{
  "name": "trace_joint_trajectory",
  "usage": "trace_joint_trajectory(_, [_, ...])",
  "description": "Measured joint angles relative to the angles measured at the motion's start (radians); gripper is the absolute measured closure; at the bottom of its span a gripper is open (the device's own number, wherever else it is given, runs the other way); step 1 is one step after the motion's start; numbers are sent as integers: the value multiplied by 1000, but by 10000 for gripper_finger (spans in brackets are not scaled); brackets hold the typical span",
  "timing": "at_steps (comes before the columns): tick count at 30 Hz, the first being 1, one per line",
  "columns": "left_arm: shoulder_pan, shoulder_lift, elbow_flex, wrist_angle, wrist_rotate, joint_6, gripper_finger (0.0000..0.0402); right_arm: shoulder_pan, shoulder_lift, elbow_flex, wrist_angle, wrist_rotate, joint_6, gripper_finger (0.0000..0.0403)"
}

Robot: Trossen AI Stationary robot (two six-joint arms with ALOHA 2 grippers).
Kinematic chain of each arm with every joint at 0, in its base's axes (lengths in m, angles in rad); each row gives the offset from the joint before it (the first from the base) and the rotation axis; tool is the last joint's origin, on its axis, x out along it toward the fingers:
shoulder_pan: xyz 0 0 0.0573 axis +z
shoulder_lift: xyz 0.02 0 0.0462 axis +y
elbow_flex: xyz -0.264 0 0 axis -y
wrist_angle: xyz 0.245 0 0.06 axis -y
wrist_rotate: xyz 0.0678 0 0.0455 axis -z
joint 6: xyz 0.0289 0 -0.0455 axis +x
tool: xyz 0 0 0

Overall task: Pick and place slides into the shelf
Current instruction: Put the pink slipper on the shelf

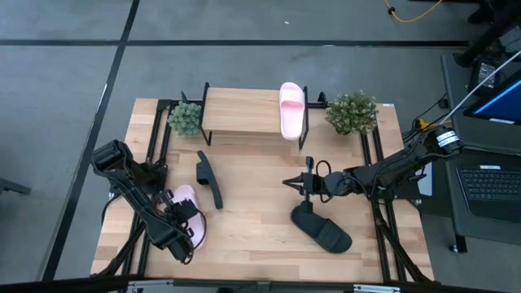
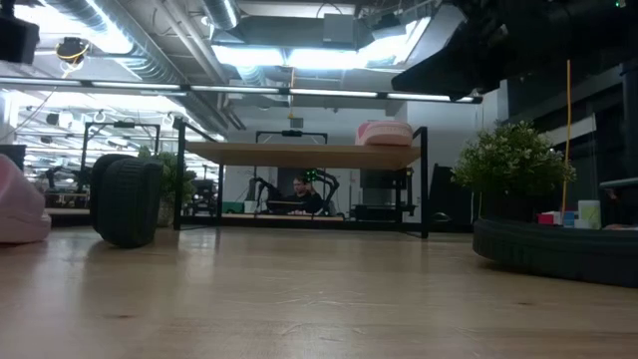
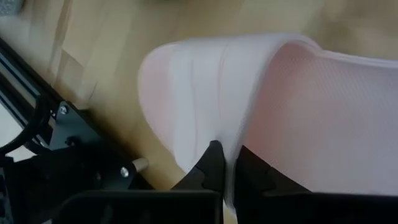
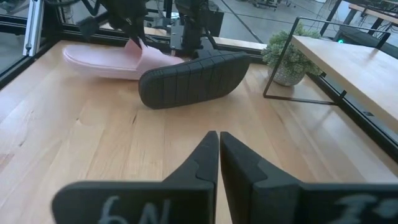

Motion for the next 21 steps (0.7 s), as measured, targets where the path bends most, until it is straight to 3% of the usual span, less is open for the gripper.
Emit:
trace_joint_trajectory(17, [-45,0,249,-270,-65,-35,399,0,0,0,0,0,0,384])
trace_joint_trajectory(21, [-46,-3,299,-262,-135,18,399,0,0,0,0,0,0,384])
